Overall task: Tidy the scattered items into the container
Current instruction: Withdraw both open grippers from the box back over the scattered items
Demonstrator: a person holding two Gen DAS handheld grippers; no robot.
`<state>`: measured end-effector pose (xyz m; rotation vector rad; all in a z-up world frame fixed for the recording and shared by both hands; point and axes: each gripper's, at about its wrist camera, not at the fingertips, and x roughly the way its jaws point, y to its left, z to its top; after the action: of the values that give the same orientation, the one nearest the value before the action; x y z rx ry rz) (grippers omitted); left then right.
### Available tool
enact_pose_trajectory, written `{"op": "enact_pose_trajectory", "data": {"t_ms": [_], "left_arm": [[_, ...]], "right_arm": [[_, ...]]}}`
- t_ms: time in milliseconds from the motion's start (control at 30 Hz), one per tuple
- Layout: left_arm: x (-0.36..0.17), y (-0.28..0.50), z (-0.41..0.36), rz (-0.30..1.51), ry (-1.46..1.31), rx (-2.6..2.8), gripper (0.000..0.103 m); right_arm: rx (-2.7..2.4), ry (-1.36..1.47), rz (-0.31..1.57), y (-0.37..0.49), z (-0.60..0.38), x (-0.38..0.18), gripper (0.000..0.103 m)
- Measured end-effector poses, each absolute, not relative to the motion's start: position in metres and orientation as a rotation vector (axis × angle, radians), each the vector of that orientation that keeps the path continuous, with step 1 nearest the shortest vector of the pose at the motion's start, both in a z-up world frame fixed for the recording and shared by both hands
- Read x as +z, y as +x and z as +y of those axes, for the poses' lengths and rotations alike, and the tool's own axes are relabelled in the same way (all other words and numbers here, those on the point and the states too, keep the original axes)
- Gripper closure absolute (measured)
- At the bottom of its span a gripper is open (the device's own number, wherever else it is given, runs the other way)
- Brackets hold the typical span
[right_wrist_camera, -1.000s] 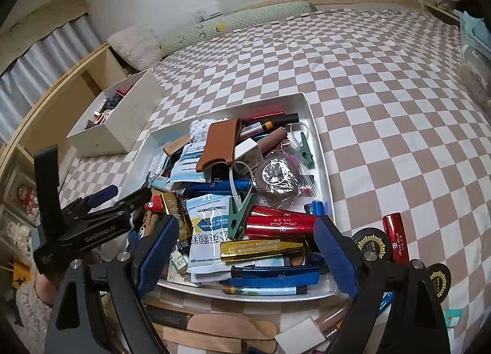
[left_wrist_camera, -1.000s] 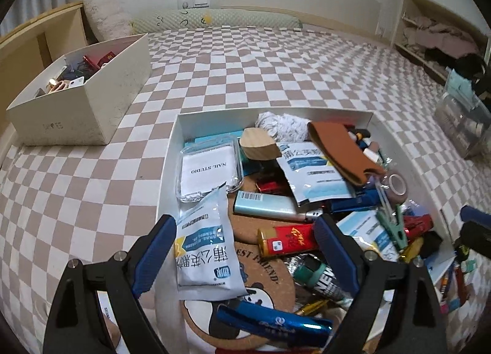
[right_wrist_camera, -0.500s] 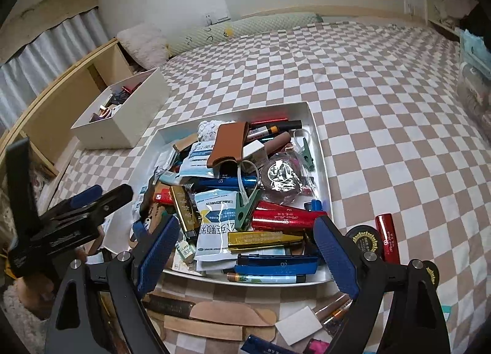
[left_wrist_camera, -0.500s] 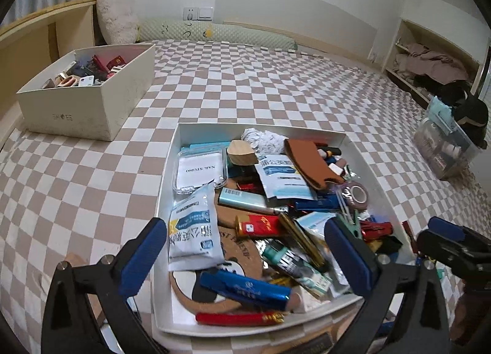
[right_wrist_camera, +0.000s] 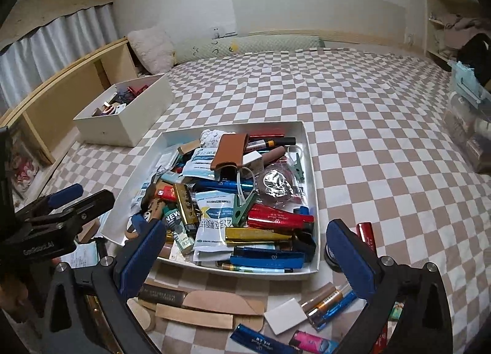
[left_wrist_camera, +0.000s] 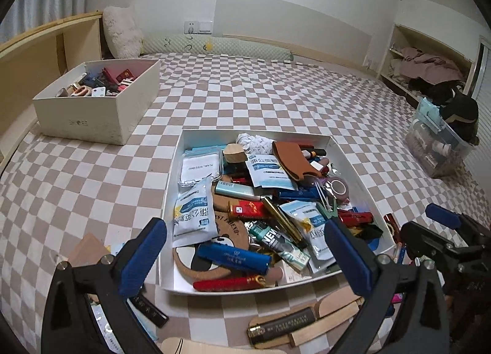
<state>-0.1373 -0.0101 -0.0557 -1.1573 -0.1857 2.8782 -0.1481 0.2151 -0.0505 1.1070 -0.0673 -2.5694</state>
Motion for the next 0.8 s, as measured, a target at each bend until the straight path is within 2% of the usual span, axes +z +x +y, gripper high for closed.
{"op": "enact_pose_trajectory", "data": {"t_ms": [800], "left_arm": [[-0.019,-0.075,-0.006,-0.125,-1.054,2.966,0.000]], "right_arm": [[-2.610,1.028,-0.125,-0.097,0.248,-0.019,0.000]]}}
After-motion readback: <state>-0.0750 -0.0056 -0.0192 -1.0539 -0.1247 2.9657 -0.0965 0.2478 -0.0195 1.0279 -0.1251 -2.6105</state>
